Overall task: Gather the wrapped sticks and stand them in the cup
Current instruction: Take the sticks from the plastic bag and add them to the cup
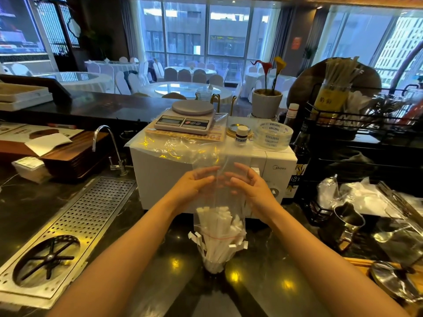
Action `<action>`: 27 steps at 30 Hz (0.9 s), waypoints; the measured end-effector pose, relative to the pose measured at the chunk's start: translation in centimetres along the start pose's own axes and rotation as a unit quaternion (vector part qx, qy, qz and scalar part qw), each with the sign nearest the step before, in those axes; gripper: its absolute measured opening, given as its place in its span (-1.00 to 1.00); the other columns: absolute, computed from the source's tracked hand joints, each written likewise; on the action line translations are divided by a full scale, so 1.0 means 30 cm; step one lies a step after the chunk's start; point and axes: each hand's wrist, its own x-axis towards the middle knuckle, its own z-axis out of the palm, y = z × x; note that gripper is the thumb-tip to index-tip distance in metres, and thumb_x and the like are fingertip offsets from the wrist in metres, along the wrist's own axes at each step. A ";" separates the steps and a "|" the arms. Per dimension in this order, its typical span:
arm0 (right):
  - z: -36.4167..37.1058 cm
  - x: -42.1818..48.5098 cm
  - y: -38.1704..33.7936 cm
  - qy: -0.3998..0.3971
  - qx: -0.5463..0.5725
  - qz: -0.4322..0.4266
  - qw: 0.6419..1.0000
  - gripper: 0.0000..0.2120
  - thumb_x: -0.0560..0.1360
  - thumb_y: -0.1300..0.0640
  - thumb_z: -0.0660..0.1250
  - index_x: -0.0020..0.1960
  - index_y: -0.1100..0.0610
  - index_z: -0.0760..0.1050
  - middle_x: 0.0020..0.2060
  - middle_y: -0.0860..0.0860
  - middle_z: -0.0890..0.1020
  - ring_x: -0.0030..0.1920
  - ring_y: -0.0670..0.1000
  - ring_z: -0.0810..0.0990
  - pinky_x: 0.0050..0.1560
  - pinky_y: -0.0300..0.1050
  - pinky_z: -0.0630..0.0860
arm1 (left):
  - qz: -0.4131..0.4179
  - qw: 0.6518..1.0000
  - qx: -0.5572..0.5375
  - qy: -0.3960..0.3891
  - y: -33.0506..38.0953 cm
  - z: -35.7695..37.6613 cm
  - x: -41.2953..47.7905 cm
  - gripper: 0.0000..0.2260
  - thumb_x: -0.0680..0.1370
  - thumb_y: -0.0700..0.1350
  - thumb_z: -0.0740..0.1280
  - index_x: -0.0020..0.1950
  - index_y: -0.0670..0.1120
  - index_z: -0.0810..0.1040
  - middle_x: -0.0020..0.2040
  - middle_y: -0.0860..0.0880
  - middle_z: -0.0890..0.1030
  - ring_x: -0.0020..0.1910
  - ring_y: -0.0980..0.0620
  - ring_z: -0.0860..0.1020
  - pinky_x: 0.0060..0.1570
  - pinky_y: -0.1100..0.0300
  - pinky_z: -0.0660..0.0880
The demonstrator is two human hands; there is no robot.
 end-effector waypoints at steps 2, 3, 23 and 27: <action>0.002 0.000 -0.007 0.002 -0.002 -0.001 1.000 -0.57 0.50 0.27 0.28 0.31 0.02 0.31 0.01 -0.05 0.60 0.04 -0.06 0.59 -0.03 -0.26 0.53 | 0.002 1.000 0.011 0.021 0.010 0.003 0.002 -0.74 0.57 -0.25 0.17 0.03 0.05 0.56 0.04 -0.09 0.62 0.13 -0.11 0.56 0.20 -0.03 0.46; 0.004 -0.001 -0.011 0.003 -0.002 -0.001 1.000 -0.56 0.49 0.26 0.28 0.33 0.04 0.31 0.01 -0.05 0.59 0.07 -0.02 0.59 0.03 -0.22 0.53 | 0.004 0.999 0.011 0.030 0.016 0.006 0.003 -0.76 0.57 -0.24 0.16 0.04 0.02 0.56 0.03 -0.08 0.62 0.11 -0.09 0.57 0.17 0.00 0.47; -0.034 -0.098 -0.042 0.110 -0.061 0.026 0.992 -0.74 0.53 0.21 0.25 0.19 0.26 0.52 0.06 0.17 0.64 -0.05 -0.01 0.62 -0.05 -0.25 0.54 | 0.049 0.979 -0.138 0.145 0.149 0.071 0.009 -0.86 0.53 -0.25 0.25 -0.21 -0.12 0.53 -0.48 0.06 0.67 -0.43 0.16 0.65 -0.36 0.32 0.61; -0.075 -0.146 -0.052 0.144 -0.062 0.021 0.987 -0.83 0.55 0.17 0.22 -0.05 0.11 0.59 -0.07 0.09 0.66 -0.09 -0.01 0.62 -0.02 -0.14 0.56 | 0.042 0.974 -0.156 0.158 0.165 0.125 0.021 -0.87 0.52 -0.26 0.26 -0.22 -0.15 0.53 -0.47 0.03 0.65 -0.46 0.14 0.65 -0.35 0.30 0.61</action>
